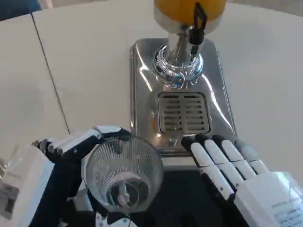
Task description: Grasp the cup under the faucet to collect the drink, then remove the cup.
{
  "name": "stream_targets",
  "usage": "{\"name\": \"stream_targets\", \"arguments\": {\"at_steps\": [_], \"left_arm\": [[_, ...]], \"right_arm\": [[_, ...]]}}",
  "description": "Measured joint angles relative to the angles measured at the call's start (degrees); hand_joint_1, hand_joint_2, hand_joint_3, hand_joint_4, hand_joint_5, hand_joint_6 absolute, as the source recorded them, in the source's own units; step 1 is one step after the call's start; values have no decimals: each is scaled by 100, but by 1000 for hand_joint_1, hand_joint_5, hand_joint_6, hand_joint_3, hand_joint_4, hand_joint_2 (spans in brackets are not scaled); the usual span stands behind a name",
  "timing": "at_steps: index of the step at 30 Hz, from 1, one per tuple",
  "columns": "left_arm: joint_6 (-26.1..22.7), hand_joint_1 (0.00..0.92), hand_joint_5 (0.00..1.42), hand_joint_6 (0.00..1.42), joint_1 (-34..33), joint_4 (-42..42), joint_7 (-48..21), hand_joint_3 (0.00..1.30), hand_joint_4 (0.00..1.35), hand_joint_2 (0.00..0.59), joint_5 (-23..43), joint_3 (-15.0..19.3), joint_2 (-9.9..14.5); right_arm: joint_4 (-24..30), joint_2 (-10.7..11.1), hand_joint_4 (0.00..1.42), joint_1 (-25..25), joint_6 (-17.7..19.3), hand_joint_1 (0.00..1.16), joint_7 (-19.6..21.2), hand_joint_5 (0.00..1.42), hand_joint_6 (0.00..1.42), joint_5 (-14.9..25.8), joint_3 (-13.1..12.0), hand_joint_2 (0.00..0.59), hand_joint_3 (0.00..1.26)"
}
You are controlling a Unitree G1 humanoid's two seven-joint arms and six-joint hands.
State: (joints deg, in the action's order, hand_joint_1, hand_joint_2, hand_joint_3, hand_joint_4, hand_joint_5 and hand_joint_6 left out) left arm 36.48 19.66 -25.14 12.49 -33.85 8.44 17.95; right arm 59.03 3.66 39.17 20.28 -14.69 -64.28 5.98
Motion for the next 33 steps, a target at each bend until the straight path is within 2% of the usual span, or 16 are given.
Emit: {"name": "stream_targets", "arguments": {"at_steps": [17,21,26,33], "left_arm": [[-117,731,1380,1424,-78,77,-1,1094,1209,0,-9,-20,-155],[-361,731,1380,1424,-468,218,1,1094,1209,0,-93,-194,-350],[-698,731,1380,1424,-1010,528,13,1094,1209,0,-333,-410,-562],[-1081,731,1380,1424,-1904,1290,265,1094,1209,0,-929,-939,-788]], "right_arm": [[0,-33,0,24,-71,271,-33,0,0,-1,-67,538,0],[1,-84,0,89,-124,298,-30,0,0,58,-144,557,0],[3,-149,0,123,-264,306,-25,0,0,108,-281,550,0],[12,-270,0,-166,-290,304,-113,0,0,217,-305,547,0]]}}
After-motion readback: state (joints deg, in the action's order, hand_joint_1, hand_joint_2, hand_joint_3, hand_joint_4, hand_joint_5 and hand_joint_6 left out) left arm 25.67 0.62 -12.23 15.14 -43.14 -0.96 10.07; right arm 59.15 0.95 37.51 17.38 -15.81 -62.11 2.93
